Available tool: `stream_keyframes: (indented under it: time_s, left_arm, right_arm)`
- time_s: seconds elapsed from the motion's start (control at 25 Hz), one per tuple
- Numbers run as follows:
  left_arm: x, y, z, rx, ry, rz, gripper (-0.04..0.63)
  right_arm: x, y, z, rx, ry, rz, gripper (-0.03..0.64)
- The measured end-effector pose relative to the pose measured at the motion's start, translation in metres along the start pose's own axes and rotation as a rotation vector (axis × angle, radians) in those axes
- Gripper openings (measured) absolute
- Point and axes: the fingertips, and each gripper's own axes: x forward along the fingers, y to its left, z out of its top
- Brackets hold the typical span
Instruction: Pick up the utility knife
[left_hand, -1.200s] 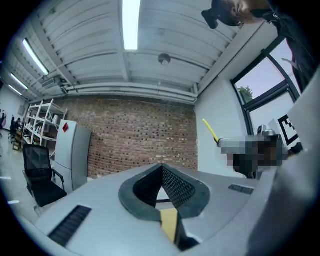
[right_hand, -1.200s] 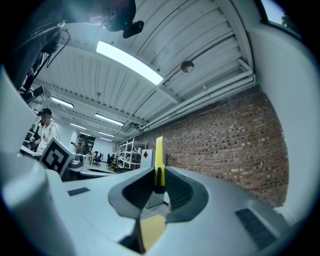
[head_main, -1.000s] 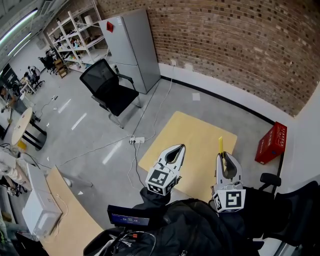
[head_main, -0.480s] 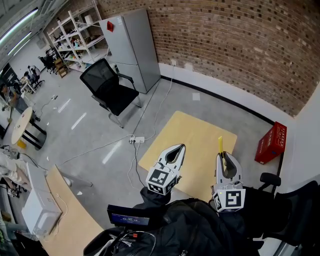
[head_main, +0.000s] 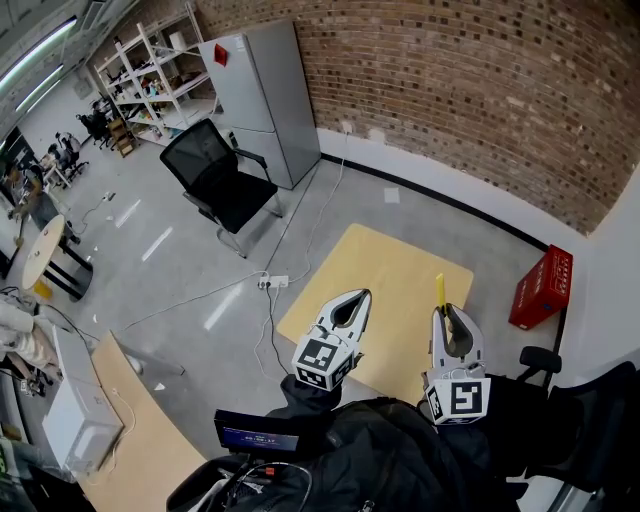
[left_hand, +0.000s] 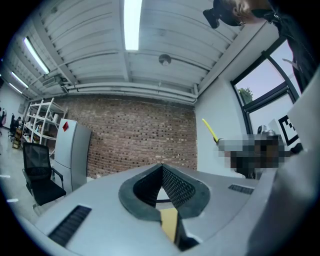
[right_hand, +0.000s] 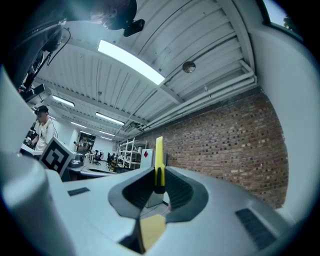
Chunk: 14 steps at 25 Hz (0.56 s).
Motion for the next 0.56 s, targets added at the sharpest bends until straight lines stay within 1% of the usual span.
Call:
stream_keyframes:
  time_s: [0.56]
  left_arm:
    - [0.0010, 0.0047, -0.0017, 0.005, 0.009, 0.003, 0.000]
  right_arm:
    - [0.0053, 0.0043, -0.0003, 0.007, -0.005, 0.018, 0.069]
